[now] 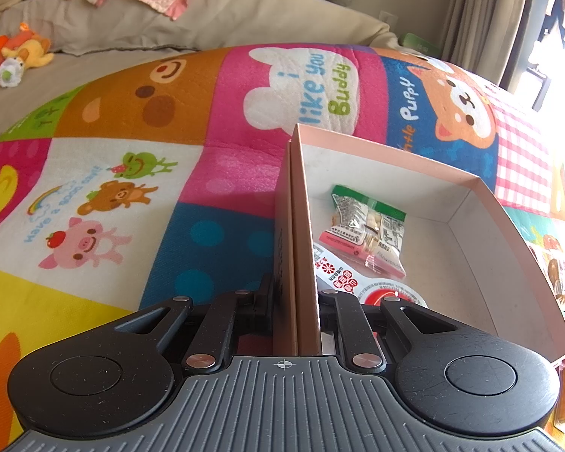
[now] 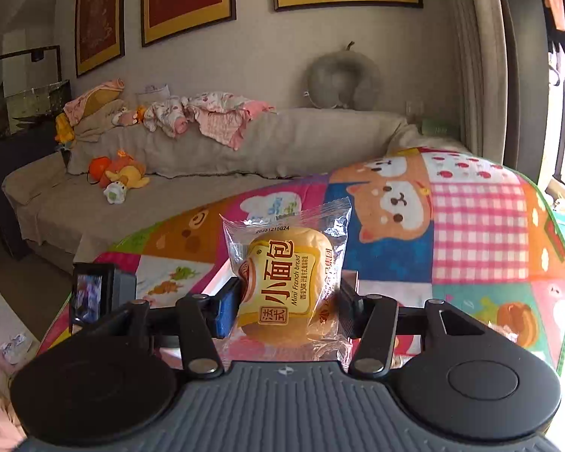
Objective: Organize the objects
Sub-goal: 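Carry the bread bun over the box and release it inside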
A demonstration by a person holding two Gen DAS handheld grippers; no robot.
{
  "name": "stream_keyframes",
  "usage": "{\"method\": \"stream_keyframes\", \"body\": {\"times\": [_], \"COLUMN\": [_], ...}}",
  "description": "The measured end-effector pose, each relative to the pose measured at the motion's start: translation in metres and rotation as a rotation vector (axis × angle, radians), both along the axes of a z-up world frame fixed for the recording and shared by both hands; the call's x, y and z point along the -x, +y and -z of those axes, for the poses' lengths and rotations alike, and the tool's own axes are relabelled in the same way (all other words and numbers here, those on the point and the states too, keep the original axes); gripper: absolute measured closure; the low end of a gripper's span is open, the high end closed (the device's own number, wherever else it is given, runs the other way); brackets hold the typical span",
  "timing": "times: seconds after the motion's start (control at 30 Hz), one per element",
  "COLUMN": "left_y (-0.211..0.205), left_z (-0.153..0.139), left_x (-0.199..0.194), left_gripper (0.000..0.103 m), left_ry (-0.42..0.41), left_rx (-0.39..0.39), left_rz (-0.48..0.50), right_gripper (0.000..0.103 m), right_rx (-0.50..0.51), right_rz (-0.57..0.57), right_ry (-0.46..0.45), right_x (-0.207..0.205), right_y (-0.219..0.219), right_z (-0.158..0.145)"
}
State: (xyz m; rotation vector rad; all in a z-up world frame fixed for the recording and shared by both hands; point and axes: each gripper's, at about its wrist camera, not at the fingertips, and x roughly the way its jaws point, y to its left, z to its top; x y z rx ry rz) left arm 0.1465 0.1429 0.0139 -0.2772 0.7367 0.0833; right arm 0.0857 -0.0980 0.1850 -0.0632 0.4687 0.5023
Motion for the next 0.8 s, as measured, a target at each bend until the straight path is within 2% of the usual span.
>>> {"method": "stream_keyframes", "body": {"times": [0.13, 0.27, 0.4, 0.57, 0.8], "left_y": [0.0, -0.001, -0.002, -0.002, -0.002], "left_z": [0.0, 0.0, -0.001, -0.001, -0.001], "left_x": [0.0, 0.0, 0.001, 0.001, 0.001], "left_gripper": [0.088, 0.088, 0.088, 0.088, 0.088], "left_ry": [0.0, 0.0, 0.0, -0.001, -0.001], "left_rx": [0.0, -0.003, -0.009, -0.01, -0.011], "left_rz": [0.0, 0.001, 0.003, 0.004, 0.005], "right_gripper": [0.051, 0.036, 0.027, 0.027, 0.025], "right_rx": [0.02, 0.008, 0.005, 0.085, 0.126], "right_rz": [0.039, 0.083, 0.099, 0.184, 0.293], "right_ry": [-0.031, 0.024, 0.064, 0.129, 0.232], "right_x": [-0.038, -0.064, -0.06, -0.053, -0.041], "right_y": [0.021, 0.021, 0.008, -0.01, -0.059], "right_z": [-0.009, -0.002, 0.016, 0.051, 0.1]}}
